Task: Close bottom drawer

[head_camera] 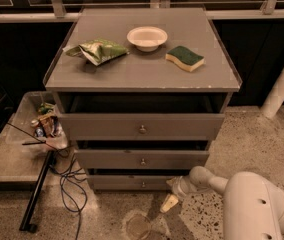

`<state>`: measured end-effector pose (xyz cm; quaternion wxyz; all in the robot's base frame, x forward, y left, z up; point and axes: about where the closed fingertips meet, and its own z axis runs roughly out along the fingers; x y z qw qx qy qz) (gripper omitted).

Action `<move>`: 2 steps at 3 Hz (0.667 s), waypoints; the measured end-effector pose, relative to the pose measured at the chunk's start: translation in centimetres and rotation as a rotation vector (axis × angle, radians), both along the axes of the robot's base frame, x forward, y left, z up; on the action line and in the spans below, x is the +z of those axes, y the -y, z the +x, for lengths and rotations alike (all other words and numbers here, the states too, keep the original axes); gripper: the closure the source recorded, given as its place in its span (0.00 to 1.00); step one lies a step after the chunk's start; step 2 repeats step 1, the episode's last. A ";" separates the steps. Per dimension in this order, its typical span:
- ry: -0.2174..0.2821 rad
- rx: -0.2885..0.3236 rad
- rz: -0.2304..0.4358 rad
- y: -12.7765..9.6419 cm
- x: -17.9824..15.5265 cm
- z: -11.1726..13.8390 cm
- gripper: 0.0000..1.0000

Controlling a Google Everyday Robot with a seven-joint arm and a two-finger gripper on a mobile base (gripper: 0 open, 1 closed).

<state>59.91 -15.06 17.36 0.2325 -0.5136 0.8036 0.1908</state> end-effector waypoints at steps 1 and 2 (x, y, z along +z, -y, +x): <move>0.000 0.000 0.000 0.0 0.0 0.0 0.00; 0.000 0.000 0.000 0.0 0.0 0.0 0.00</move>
Offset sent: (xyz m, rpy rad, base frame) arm 0.0000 0.0000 0.0000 0.0000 0.0000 0.0000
